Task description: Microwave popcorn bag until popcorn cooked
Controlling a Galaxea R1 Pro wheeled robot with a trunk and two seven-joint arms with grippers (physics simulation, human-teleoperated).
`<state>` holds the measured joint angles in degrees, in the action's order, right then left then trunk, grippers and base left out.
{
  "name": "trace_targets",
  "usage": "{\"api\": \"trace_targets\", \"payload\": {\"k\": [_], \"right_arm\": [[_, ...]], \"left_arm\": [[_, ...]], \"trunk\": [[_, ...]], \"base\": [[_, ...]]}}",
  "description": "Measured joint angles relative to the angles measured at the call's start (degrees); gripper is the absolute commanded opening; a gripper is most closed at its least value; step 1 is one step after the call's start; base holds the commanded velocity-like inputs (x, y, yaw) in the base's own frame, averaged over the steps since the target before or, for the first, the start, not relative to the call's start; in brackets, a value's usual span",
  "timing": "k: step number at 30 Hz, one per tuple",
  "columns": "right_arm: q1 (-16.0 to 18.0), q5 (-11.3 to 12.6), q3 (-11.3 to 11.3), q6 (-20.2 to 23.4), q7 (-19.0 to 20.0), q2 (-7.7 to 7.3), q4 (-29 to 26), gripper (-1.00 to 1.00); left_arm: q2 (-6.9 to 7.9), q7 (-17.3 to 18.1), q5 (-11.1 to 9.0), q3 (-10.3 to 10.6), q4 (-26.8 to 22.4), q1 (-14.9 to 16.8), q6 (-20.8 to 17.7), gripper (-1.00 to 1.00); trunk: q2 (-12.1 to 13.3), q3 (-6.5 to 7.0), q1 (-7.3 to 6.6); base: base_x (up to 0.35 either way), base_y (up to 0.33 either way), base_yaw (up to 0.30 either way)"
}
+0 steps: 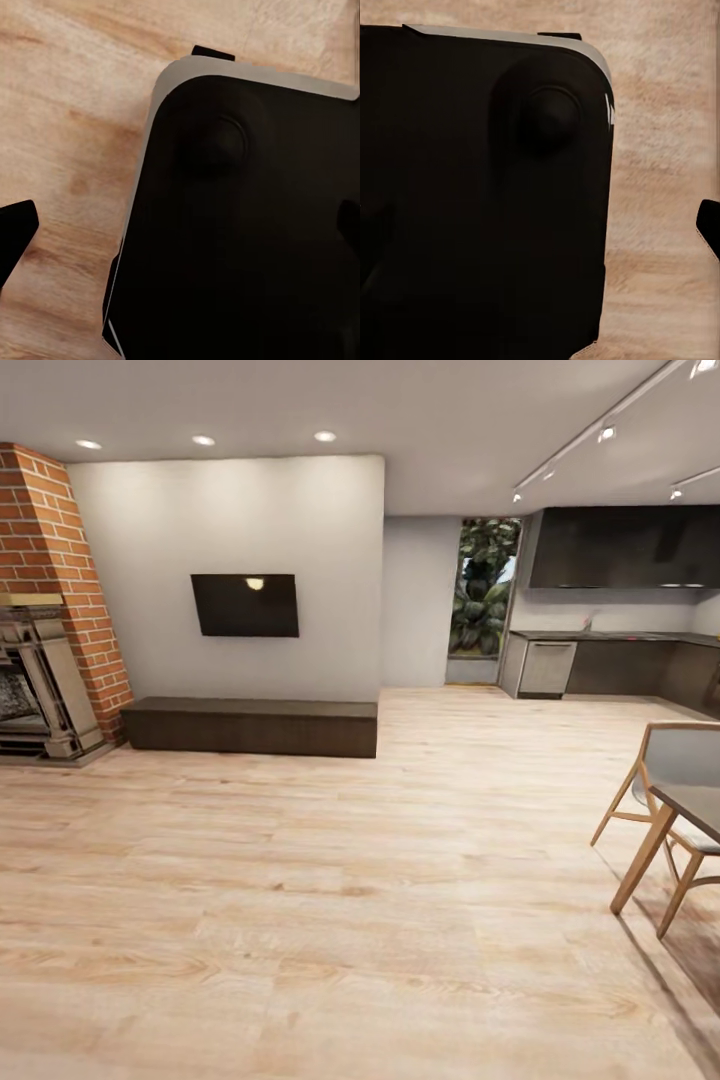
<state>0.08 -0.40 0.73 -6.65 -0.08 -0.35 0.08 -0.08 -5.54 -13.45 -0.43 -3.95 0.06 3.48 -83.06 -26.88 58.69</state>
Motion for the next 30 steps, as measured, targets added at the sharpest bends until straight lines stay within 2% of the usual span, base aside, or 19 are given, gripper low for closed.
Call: {"api": "trace_targets", "payload": {"k": [19,24,30], "right_arm": [[0.0,-0.03,0.0,0.08,-0.02,-0.09,0.0,1.0],[0.0,-0.08,0.0,0.14,0.0,-0.1,0.0,1.0],[0.0,0.03,0.0,0.17,-0.02,-0.16,0.0,1.0]], "left_arm": [[0.12,-0.01,0.01,0.0,0.2,-0.02,-0.38,1.0],[0.04,0.01,0.03,0.0,0.06,-0.01,-2.71,1.0],[-0.07,0.05,0.11,-0.01,-0.04,-0.03,-2.85,1.0]], "trunk": [[0.0,0.0,0.0],[0.0,0.0,0.0],[0.0,0.0,0.0]], "base": [[0.332,0.0,0.0],[0.337,0.0,0.0],[0.337,0.0,0.0]]}}
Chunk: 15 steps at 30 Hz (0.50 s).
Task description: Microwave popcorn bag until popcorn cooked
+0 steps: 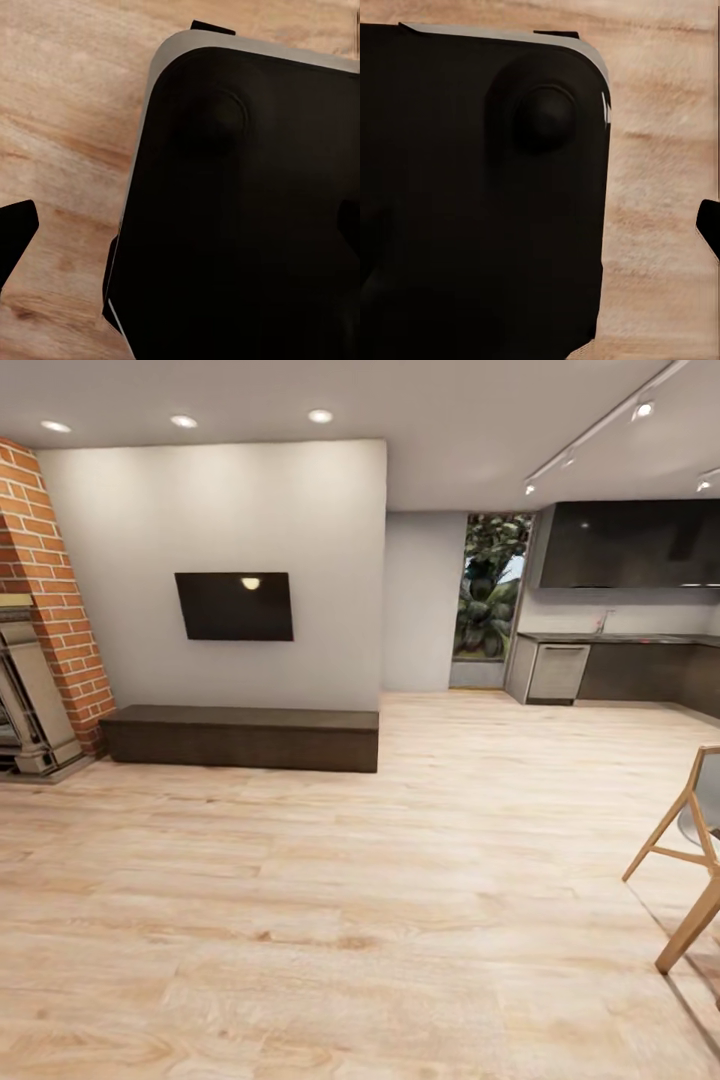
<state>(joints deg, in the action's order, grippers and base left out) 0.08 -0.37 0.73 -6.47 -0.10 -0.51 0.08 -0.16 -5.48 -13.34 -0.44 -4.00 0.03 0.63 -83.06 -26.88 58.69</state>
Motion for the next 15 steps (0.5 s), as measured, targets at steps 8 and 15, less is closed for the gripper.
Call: {"api": "trace_targets", "payload": {"k": [8,15], "right_arm": [[0.0,-0.01,-0.06,-0.34,-0.06,0.06,0.0,1.0],[0.0,0.04,-0.08,-0.28,-0.06,0.17,0.0,1.0]], "left_arm": [[-0.09,0.01,0.01,-0.07,-0.02,0.03,0.09,1.0],[0.0,0.08,0.02,-0.02,-0.09,0.04,0.24,1.0]], "trunk": [[0.0,0.0,0.0],[0.0,0.0,0.0]], "base": [[0.337,0.0,-0.038],[0.337,0.0,-0.234]]}}
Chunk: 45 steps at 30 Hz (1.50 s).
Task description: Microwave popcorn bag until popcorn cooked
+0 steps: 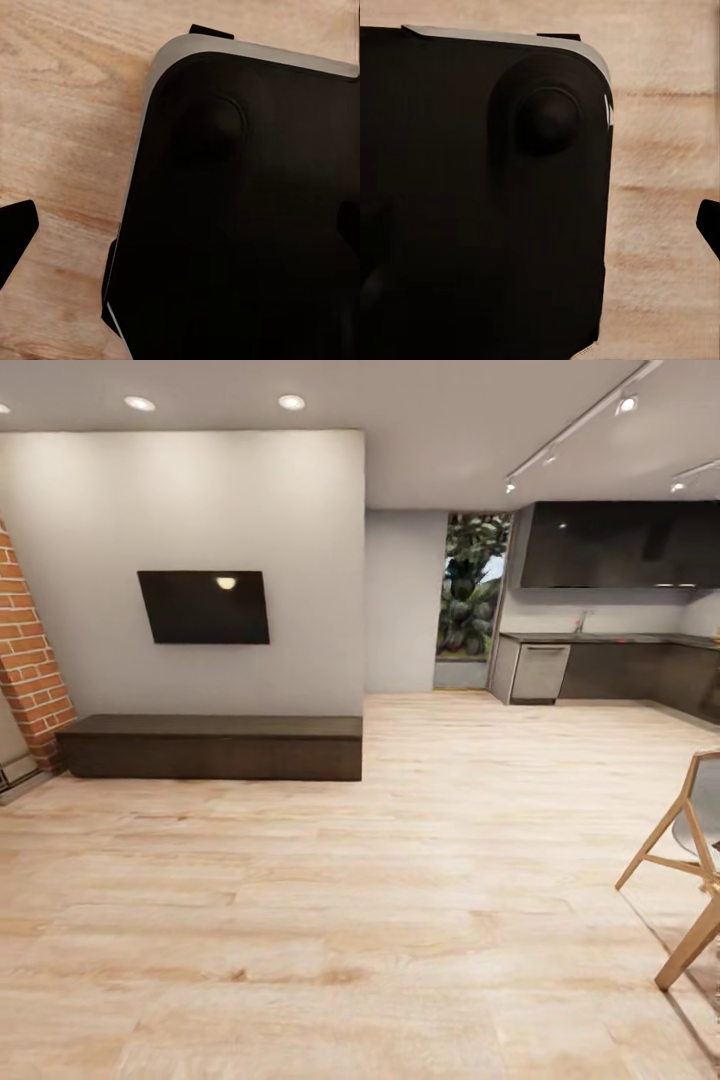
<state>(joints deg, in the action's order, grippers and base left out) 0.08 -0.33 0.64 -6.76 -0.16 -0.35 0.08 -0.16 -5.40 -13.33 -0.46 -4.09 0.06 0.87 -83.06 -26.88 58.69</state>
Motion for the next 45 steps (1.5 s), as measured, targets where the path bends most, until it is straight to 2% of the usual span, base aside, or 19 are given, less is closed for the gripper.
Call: {"api": "trace_targets", "payload": {"k": [7,18,20,22,25,41,45], "right_arm": [[0.0,-0.02,0.0,0.0,0.01,0.0,0.0,1.0],[0.0,0.23,-0.38,0.04,0.0,-0.14,0.0,1.0],[0.0,0.38,-0.45,0.08,0.0,-0.17,0.0,1.0],[0.0,0.41,-0.48,0.09,0.0,-0.17,0.0,1.0],[0.0,0.41,-0.47,0.09,0.0,-0.18,0.0,1.0],[0.0,0.41,-0.4,0.0,0.0,-0.18,0.0,1.0],[0.0,0.29,-0.4,0.05,0.0,-0.18,0.0,1.0]], "left_arm": [[0.06,-0.02,0.01,-0.02,-0.09,0.0,0.04,1.0],[0.23,-0.1,-0.09,-0.08,-0.7,-0.01,0.16,1.0],[0.37,0.03,-2.29,-1.25,-0.69,0.0,0.14,1.0],[0.41,0.24,-5.73,-2.92,-0.72,-0.03,0.15,1.0],[0.37,0.41,-6.97,-3.33,-0.73,-0.02,0.16,1.0],[0.35,0.45,-7.12,-3.39,-0.73,-0.01,0.17,1.0],[0.35,0.45,-7.17,-3.39,-0.72,-0.04,0.17,1.0]], "trunk": [[0.0,0.0,0.01],[0.0,0.0,0.04],[0.0,0.0,0.04],[0.0,0.0,0.02],[0.0,0.0,0.0],[0.0,0.0,0.0],[0.0,0.0,0.0]], "base": [[0.299,0.0,-0.25],[0.015,0.0,-0.266],[0.017,0.0,-0.288],[0.19,0.0,-0.288],[0.29,0.0,-0.288],[0.32,-0.02,-0.287],[0.322,-0.076,-0.094]]}}
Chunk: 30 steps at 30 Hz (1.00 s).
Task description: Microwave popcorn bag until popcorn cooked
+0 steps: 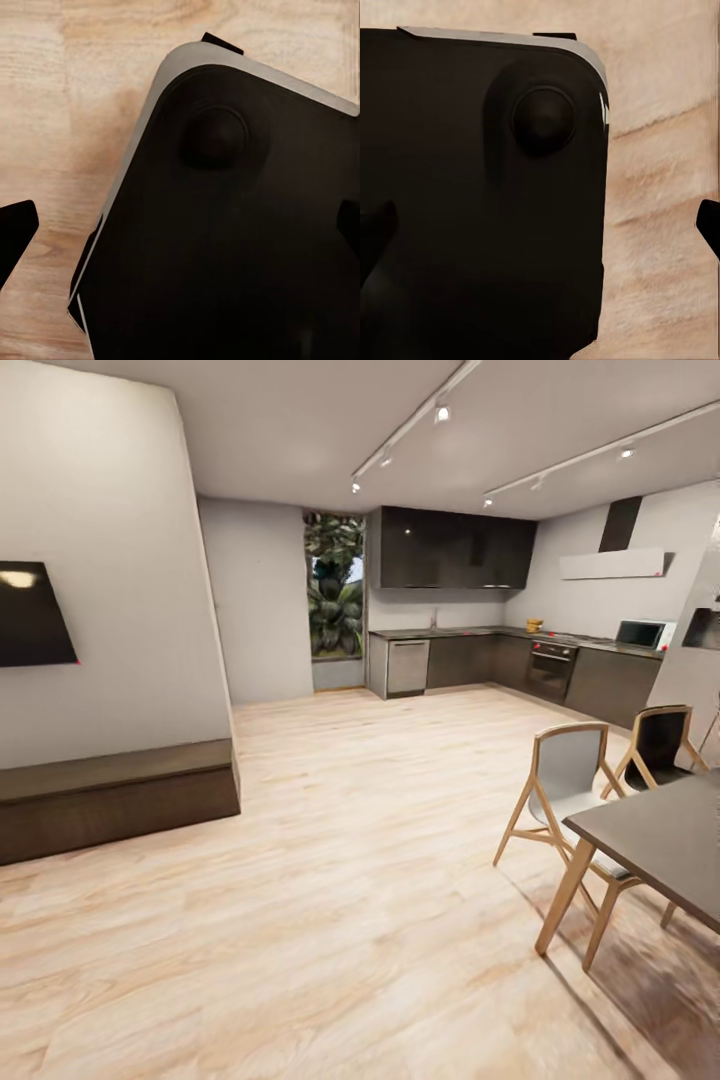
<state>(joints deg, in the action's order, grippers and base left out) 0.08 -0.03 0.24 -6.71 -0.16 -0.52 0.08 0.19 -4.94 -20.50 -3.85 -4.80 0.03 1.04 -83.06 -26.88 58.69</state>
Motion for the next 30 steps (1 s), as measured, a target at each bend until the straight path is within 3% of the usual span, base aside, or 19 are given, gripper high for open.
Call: {"api": "trace_targets", "payload": {"k": [30], "right_arm": [[0.0,-0.37,0.54,0.1,0.01,0.07,0.0,1.0]], "left_arm": [[-0.06,-0.61,0.06,0.0,0.09,0.01,-0.02,1.0]], "trunk": [[0.0,0.0,0.0]], "base": [[0.322,-0.078,-0.001]]}}
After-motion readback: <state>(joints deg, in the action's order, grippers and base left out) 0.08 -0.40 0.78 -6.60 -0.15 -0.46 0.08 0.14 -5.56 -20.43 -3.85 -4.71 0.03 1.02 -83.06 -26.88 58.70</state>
